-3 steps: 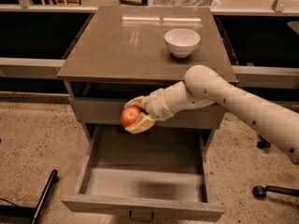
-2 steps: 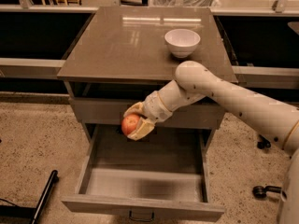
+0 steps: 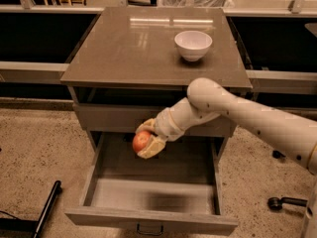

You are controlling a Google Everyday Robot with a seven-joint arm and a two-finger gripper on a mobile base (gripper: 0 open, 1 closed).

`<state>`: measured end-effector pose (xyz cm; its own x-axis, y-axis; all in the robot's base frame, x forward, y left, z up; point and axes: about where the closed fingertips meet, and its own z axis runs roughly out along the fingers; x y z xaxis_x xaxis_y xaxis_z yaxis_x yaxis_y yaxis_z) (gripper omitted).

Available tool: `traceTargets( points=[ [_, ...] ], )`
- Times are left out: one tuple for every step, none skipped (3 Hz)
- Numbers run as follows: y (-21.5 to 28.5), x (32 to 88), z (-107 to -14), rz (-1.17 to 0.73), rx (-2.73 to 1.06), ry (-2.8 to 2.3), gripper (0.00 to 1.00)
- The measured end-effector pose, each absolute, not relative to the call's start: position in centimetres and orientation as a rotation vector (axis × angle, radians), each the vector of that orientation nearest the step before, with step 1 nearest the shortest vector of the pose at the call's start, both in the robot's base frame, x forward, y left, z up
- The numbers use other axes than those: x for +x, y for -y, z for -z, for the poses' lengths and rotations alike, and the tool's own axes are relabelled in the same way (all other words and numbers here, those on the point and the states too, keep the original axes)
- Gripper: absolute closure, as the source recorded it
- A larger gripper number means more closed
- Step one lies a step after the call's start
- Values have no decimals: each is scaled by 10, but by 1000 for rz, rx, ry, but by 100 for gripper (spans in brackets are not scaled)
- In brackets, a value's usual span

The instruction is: Place apple into middle drawer

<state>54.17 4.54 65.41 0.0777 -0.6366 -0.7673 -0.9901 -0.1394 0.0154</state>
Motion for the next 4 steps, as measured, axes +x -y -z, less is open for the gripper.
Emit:
traceTargets(
  points=[
    [-30, 520, -583, -859, -1715, -1833, 100],
    [-27, 509, -537, -935, -1636, -1888, 100],
    [-29, 505, -527, -960, -1639, -1883, 100],
    [-17, 511, -508, -959, -1521, -1955, 100]
  ],
)
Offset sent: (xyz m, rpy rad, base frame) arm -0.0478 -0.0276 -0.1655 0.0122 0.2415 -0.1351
